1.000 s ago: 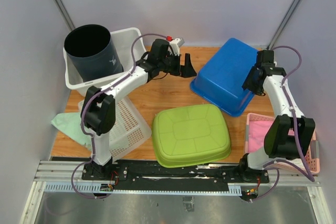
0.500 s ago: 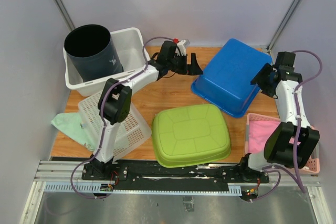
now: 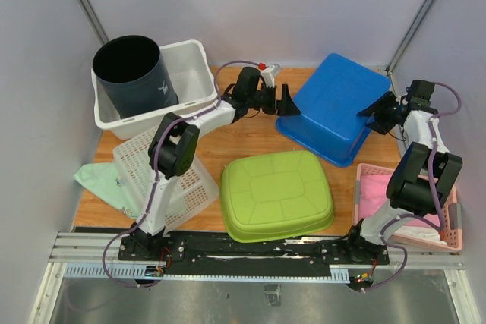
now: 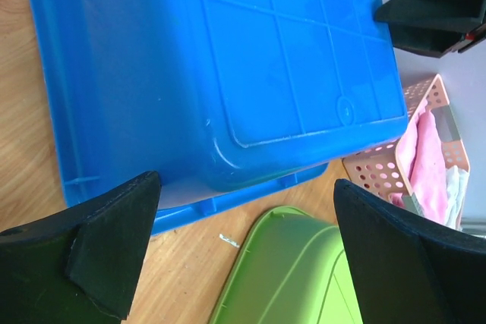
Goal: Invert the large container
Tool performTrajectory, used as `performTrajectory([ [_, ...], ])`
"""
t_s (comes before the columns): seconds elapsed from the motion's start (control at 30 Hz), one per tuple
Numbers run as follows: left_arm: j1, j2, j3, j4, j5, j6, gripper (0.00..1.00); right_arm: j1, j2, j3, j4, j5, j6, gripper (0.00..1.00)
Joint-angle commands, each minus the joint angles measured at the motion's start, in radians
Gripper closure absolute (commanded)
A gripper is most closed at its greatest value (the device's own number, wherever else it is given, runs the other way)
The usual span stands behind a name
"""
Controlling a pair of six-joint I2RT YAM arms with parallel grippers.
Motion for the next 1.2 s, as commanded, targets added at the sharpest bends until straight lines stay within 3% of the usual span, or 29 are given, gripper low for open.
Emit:
performTrajectory([
  [0.0,-0.071,-0.02,-0.086,0.083,0.121,-0.011,0.01,0.017,0.027,-0.009,0.027,-0.133,0.004,0.47],
  [0.3,-0.138,-0.102,-0.247,0.101,0.131,0.012,0.01,0.017,0.025,0.009,-0.001,-0.084,-0.043,0.48],
  [0.5,-0.14,-0.247,-0.289,-0.021,0.031,0.108,0.01,0.015,0.05,0.151,-0.269,0.311,-0.167,0.55],
  [0.73,-0.062,-0.305,-0.221,-0.092,-0.019,0.11,0.01,0.015,0.002,0.175,-0.331,0.566,-0.213,0.58],
  [0.93,-0.048,-0.285,-0.204,-0.074,-0.069,0.081,0.01,0.031,-0.033,0.173,-0.326,0.533,-0.217,0.55],
  [1.17,-0.05,-0.124,-0.124,-0.027,-0.066,-0.013,0.01,0.061,-0.05,0.195,-0.396,0.639,-0.215,0.49],
])
